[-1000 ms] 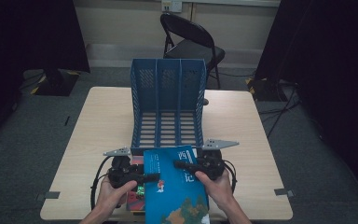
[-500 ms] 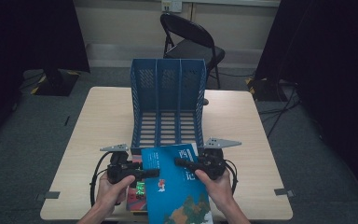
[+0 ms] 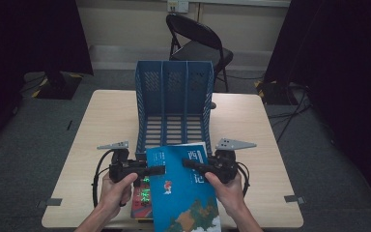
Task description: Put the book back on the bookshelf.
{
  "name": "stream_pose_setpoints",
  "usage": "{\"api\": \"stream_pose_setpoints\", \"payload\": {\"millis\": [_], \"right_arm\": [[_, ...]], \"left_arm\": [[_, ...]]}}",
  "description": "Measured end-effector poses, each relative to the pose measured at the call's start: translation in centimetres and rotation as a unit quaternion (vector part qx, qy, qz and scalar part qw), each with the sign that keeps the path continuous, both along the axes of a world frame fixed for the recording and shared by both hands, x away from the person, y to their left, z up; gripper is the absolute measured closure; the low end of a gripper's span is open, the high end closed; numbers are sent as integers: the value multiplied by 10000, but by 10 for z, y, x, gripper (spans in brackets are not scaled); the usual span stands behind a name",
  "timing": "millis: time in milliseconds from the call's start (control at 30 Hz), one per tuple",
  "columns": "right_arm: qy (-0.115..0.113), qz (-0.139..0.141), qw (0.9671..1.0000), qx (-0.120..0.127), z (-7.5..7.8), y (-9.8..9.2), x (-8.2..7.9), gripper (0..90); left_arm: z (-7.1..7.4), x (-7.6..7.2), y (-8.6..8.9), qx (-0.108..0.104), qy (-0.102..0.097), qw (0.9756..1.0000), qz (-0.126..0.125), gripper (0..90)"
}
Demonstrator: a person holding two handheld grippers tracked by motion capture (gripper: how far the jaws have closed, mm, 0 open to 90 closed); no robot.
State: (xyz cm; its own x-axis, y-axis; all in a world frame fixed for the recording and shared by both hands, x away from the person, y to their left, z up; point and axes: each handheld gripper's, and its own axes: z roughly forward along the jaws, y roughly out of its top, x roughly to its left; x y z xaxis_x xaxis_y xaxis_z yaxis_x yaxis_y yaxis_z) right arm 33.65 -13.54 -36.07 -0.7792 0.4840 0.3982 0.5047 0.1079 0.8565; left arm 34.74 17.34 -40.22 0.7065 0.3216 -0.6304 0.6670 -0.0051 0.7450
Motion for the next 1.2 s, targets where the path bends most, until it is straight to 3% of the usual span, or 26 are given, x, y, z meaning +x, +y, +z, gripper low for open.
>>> {"api": "stream_pose_setpoints", "payload": {"millis": [100, 200, 367, 733, 900, 967, 1033, 1067, 1133, 1200], "right_arm": [[-35, -70, 9999, -89, 5, -1, -1, 778], [-52, -57, 9999, -123, 7, -3, -2, 778], [-150, -7, 9994, -316, 17, -1, -6, 777], [-552, -7, 9985, -5, 44, 0, -10, 778], [-728, -31, 9973, 55, 53, 4, -7, 778], [-873, -79, 9961, 96, 61, 7, -4, 778], [-978, -102, 9950, 158, 65, 8, -2, 778], [-978, -102, 9950, 158, 65, 8, -2, 778], [-1127, -78, 9933, 262, 67, 10, -1, 776], [-1236, -21, 9920, 260, 63, 12, -2, 774]], "left_arm": [[10, -2, -5, 299, -164, 9994, 65, 540], [15, -2, -7, 325, -227, 9992, -5, 544], [20, -3, -6, 203, -246, 9995, -62, 566], [55, -2, 0, 69, -697, 9975, 20, 588], [66, -1, 2, 83, -966, 9951, 183, 599], [76, 0, 3, 44, -1180, 9925, 300, 605], [84, 0, 3, 152, -1388, 9896, 359, 606], [84, 0, 3, 152, -1388, 9896, 359, 606], [90, -3, 6, 252, -1627, 9856, 374, 606], [85, -6, 8, 206, -1645, 9854, 374, 602]]}}
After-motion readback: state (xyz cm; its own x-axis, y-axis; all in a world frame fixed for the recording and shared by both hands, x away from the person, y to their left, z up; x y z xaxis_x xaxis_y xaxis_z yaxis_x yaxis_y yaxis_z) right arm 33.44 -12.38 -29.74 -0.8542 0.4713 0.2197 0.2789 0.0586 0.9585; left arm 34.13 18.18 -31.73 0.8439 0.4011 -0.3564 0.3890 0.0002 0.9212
